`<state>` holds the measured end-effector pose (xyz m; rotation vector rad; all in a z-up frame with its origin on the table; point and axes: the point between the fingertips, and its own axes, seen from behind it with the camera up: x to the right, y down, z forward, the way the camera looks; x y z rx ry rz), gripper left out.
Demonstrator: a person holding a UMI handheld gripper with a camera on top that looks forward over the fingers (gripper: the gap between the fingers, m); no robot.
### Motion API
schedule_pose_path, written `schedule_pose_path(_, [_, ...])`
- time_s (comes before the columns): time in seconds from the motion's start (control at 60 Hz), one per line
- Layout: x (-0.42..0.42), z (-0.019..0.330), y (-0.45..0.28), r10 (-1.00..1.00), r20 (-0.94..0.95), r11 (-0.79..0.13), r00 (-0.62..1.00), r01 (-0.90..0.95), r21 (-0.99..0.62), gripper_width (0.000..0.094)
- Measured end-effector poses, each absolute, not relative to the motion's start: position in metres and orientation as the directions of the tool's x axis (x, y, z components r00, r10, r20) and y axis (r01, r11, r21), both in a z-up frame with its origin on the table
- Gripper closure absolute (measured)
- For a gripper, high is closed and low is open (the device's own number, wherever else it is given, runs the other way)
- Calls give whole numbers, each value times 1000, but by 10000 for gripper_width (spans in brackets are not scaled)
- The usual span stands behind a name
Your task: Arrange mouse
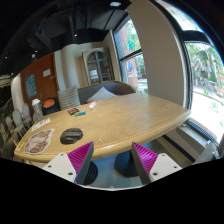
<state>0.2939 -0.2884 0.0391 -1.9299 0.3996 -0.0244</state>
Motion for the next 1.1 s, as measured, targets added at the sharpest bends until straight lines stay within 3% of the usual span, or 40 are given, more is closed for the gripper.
schedule_pose_path(0.233, [246, 45, -257, -197, -108, -371, 974, -176, -912, 155])
schedule_pose_path(0.6, [126, 18, -166, 34, -90, -447, 995, -65, -892, 153])
schedule_pose_path(1.1, [101, -3, -25, -52, -25, -553, 998, -49, -832, 156])
